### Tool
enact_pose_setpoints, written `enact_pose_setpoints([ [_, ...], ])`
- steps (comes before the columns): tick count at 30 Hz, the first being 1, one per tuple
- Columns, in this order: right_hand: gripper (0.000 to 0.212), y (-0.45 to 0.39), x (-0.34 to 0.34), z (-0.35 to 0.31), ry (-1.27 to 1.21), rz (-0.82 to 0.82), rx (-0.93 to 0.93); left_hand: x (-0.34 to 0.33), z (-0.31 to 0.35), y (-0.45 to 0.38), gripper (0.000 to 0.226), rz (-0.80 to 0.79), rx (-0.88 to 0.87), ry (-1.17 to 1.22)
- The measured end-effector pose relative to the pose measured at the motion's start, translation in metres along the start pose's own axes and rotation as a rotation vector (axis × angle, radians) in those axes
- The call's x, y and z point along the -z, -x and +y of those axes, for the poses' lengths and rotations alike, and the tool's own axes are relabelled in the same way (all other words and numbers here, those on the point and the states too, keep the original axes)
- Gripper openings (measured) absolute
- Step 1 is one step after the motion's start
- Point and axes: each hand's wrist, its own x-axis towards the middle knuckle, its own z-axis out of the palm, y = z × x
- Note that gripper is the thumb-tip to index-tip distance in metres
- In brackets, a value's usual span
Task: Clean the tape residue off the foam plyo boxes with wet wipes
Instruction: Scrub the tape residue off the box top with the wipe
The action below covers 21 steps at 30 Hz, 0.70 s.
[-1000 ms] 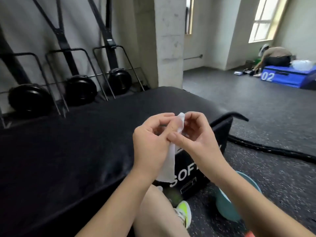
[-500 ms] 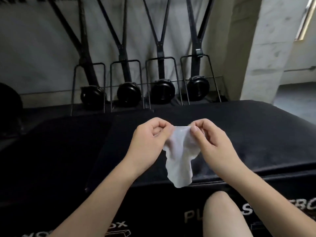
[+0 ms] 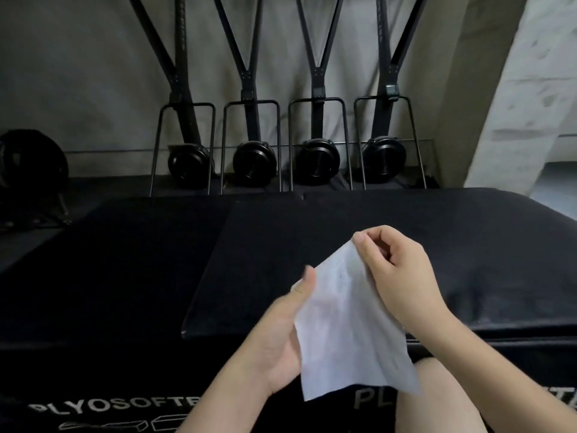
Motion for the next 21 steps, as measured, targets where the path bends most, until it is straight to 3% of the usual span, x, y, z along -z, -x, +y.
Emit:
enact_pose_setpoints([
  [4,0.017,-0.019,-0.002,0.015,-0.142,-0.012,-0.230,0.011,-0.011,-0.017,0.035,0.026,-0.131,-0.087],
  [7,0.050,-0.025,-0.001,0.024,-0.558,-0.247,-0.520,0.016,0.003,-0.031,0.034,0.106,-0.243,-0.181],
  [9,0.057,-0.020,-0.005,0.027,-0.613,-0.405,-0.586,0.018,0.011,-0.034,0.033,0.152,-0.273,-0.221],
  [15,0.075,-0.008,-0.028,0.049,-0.652,-0.305,-0.505,0.029,0.026,-0.034,0.026,0.248,-0.300,-0.361],
  [21,0.063,-0.014,-0.024,0.044,-0.706,-0.197,-0.351,0.041,0.041,-0.025,0.024,0.224,-0.352,-0.502],
])
